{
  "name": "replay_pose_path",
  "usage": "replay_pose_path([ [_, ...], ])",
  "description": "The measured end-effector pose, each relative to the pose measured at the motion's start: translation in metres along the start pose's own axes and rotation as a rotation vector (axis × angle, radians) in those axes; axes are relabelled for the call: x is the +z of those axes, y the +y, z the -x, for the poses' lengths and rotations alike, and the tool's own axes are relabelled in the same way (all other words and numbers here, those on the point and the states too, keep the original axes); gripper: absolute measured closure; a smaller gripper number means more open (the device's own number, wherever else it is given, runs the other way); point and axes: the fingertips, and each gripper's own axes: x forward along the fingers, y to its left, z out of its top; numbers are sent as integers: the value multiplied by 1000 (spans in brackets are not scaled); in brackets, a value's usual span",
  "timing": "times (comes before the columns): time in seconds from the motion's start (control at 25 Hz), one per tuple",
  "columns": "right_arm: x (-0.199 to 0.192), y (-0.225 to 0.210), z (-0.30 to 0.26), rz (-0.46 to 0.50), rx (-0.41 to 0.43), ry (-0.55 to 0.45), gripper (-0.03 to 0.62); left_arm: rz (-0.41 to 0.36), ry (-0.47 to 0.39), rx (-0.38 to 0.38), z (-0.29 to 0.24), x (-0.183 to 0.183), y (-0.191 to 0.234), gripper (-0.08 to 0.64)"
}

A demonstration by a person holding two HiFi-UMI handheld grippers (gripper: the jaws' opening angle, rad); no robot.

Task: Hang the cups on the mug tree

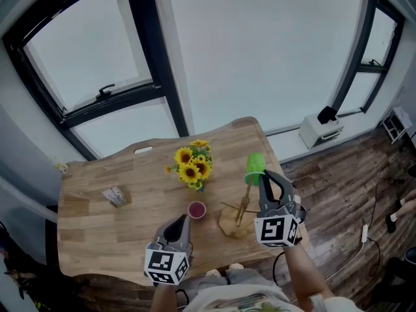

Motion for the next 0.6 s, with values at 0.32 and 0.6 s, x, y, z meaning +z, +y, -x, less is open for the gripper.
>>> replay_pose_path([
  [0.32,1,15,14,85,-22,-17,568,1,1,-2,4,-2,2,557],
  [0.6,-1,25,21,112,-12,-18,568,-1,4,-2,8,-3,1,557],
])
